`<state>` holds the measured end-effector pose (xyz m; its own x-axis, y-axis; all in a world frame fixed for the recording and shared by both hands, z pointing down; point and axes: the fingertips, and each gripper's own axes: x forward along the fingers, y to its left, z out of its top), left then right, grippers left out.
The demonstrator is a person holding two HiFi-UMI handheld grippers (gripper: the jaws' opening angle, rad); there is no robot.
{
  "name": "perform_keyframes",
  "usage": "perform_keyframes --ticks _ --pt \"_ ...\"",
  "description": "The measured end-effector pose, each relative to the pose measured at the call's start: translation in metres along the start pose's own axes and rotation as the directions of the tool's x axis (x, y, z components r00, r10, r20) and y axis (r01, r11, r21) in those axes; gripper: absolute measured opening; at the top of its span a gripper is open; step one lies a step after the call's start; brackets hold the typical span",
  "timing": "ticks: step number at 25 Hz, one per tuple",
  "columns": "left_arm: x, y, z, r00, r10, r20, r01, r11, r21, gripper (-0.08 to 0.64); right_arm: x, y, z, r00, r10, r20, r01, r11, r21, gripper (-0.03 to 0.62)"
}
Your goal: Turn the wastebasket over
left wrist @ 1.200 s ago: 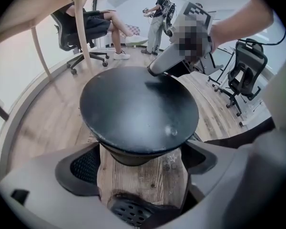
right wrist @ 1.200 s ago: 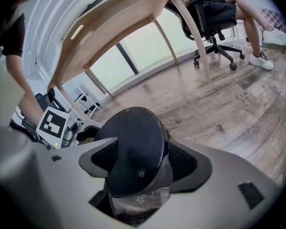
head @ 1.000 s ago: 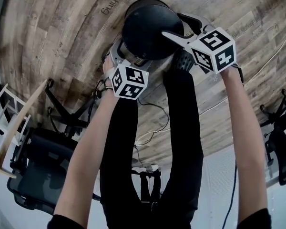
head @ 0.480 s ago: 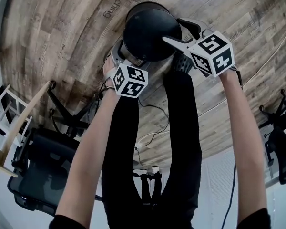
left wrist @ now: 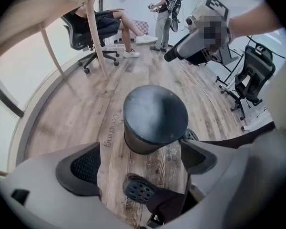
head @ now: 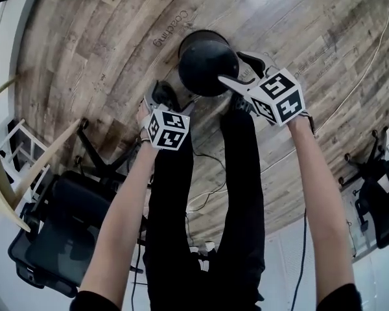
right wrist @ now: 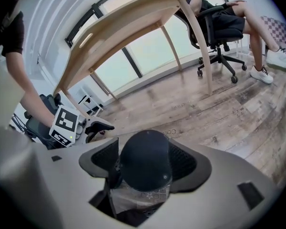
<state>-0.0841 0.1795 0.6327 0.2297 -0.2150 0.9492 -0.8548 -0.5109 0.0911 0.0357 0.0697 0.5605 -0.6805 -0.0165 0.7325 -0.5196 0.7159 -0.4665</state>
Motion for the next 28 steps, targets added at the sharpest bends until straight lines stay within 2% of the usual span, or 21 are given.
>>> perform_keyframes --ticks 7,14,15,17,23,28 --pt "-0.076 0.006 0.075 0.989 0.008 0.145 0.002 0.997 -0.073 0.555 -0.056 0.032 0.054 1.0 -0.017 0.015 0.018 0.997 -0.078 0.334" --pt "-0.152 -0.001 0.148 0.961 0.0 0.276 0.027 0.995 -0.093 0.555 -0.117 0.059 0.102 0.997 -0.025 0.069 0.034 0.991 -0.13 0.331" --pt "-0.164 -0.001 0.156 0.956 -0.002 0.295 0.03 0.995 -0.091 0.555 -0.126 0.063 0.109 0.996 -0.037 0.082 0.048 0.989 -0.137 0.313" --pt "-0.189 0.0 0.169 0.945 -0.005 0.326 0.035 0.996 -0.084 0.555 -0.144 0.072 0.123 0.992 -0.063 0.112 0.079 0.987 -0.143 0.216" --pt "-0.271 0.006 0.196 0.922 -0.015 0.387 0.038 0.998 -0.051 0.554 -0.199 0.117 0.165 0.97 -0.102 0.22 0.123 0.989 -0.082 0.188" --pt "-0.327 0.018 0.226 0.891 -0.015 0.454 0.041 0.998 -0.047 0.552 -0.241 0.142 0.202 0.936 -0.156 0.316 0.175 0.984 -0.033 0.092"
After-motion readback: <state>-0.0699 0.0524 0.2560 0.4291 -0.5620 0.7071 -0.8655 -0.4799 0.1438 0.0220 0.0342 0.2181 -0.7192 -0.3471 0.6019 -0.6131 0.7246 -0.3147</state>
